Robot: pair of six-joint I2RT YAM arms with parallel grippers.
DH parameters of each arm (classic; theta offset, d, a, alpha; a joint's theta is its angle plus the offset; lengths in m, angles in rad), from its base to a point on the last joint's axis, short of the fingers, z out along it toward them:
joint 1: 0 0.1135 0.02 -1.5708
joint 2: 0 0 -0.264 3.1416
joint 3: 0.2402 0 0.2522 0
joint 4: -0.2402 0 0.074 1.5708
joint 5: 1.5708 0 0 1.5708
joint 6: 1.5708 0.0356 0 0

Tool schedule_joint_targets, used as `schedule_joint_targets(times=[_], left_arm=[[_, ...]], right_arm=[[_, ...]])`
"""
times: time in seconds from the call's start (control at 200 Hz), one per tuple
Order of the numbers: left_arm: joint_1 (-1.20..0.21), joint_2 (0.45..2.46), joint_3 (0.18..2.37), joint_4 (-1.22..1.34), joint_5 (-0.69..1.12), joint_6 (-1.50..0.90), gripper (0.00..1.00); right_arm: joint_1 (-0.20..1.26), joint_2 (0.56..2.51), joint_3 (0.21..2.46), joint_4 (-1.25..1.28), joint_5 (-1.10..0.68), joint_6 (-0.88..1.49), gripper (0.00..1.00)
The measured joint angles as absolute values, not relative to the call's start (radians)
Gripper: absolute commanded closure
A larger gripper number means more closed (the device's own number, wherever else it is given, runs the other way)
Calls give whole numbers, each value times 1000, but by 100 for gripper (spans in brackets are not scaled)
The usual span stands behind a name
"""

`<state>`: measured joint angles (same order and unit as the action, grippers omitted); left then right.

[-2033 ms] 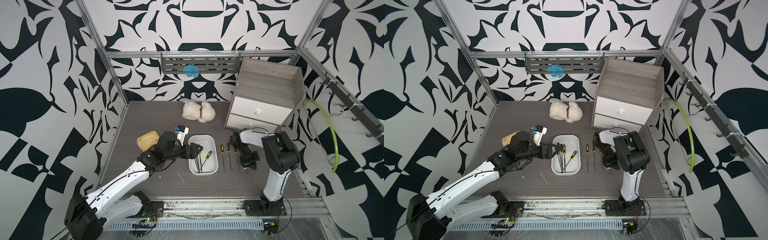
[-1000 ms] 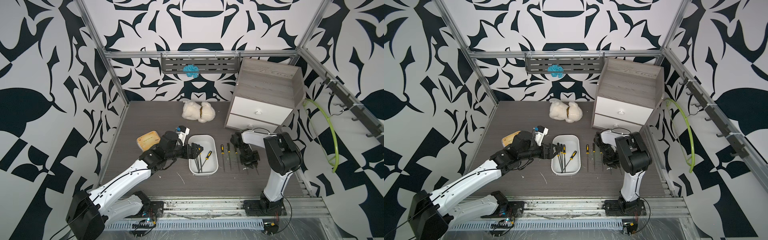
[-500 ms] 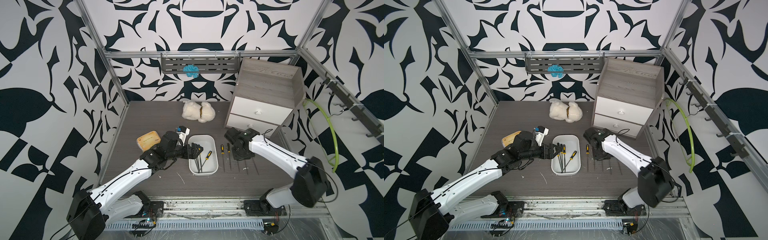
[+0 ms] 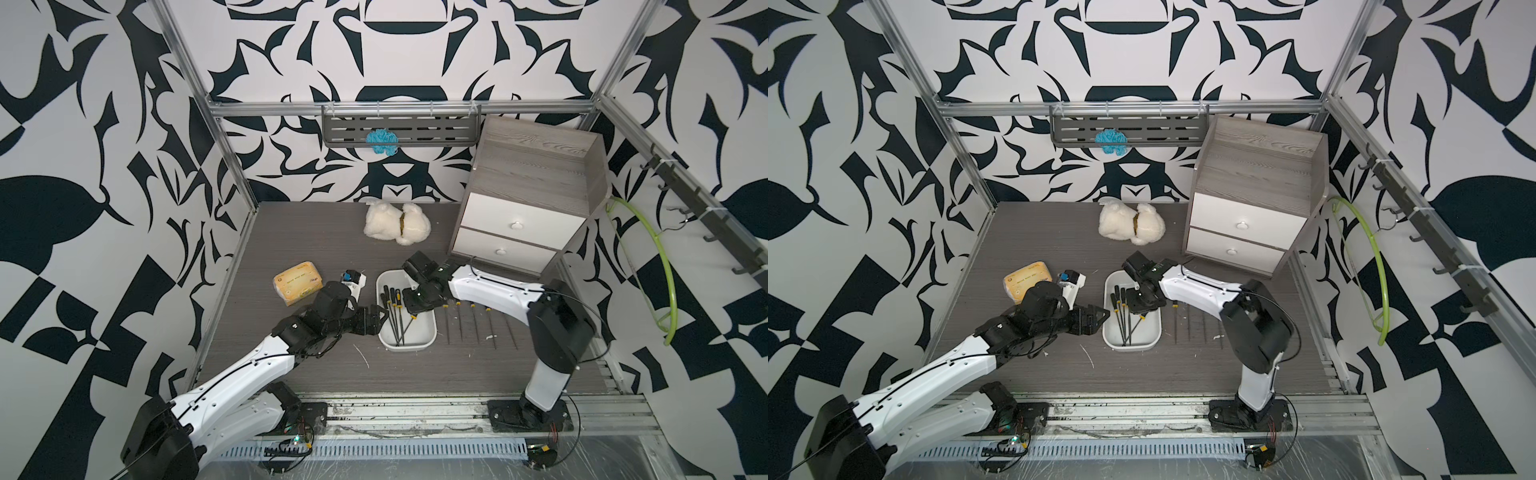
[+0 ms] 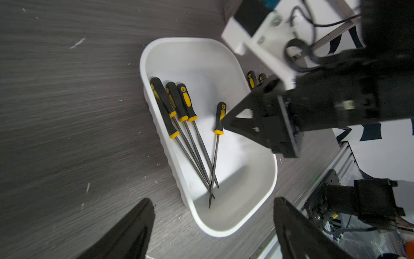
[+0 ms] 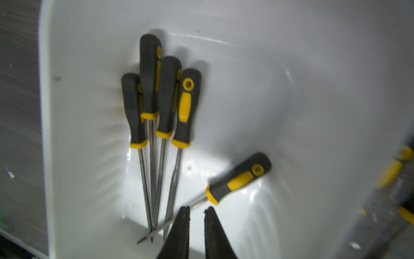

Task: Take the file tool out of the storage box
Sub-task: Pick up the file tool from the storage box.

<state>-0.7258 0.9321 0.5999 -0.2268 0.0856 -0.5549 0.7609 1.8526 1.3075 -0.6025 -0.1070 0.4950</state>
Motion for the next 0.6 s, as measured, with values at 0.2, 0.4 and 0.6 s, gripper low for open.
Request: schedule_joint_targets(times=[0.2,0.4,0.6], left_arm=[[-726,917,595,-202,68,-555,12],[-726,1001,595,-183,90,-561,13],[-726,1026,595,-181,111,-562,13]], right_arm=[[761,2008,1496,-614,-106,439,81],[761,2031,1513,-641,-50,414,81],[760,2076,1549,-654,-21,402,81]])
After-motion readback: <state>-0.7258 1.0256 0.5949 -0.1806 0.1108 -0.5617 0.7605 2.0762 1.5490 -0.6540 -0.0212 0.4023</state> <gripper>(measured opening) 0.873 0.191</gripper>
